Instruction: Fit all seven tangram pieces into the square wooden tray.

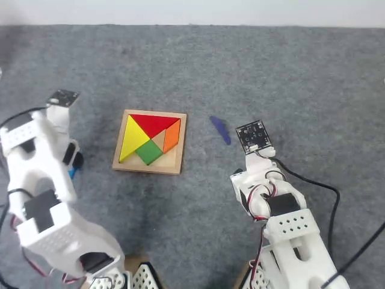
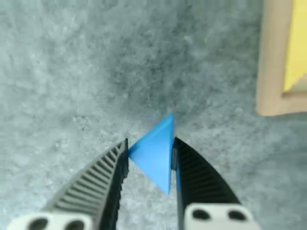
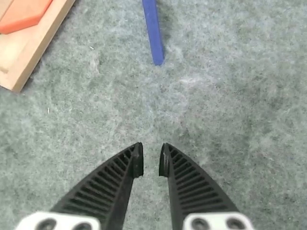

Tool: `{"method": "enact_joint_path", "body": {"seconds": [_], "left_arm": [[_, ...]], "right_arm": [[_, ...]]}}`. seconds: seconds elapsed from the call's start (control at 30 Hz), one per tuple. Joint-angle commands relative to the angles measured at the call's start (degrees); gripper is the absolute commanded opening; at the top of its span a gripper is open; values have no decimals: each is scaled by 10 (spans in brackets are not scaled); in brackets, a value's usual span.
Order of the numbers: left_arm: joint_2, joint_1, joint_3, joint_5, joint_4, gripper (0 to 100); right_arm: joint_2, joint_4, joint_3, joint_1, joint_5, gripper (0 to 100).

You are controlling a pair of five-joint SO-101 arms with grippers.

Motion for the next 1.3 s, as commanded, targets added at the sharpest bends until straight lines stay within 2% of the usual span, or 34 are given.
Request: {"method": "enact_joint_path", "body": {"seconds": [0.0, 0.13, 0.27, 0.5, 0.63, 0.77, 1.03, 1.27], "left_arm": [[-4, 50, -53, -25, 52, 109], [-6, 127, -56, -76, 91, 109], [-65, 174, -50, -190, 105, 111], [-131, 259, 27, -322, 68, 112], [-122, 277, 80, -425, 4, 112], [-117, 280, 82, -501, -13, 112], [-116, 291, 96, -575, -25, 111], [-116, 286, 114, -574, -55, 114]], "right_arm": [[-9, 6, -6, 0, 8, 82], [-9, 6, -6, 0, 8, 82], [-9, 6, -6, 0, 8, 82], [-9, 6, -6, 0, 8, 82], [-9, 6, -6, 0, 9, 84], [-9, 6, -6, 0, 9, 84], [-9, 4, -6, 0, 9, 84], [-9, 1, -9, 0, 9, 84]]}}
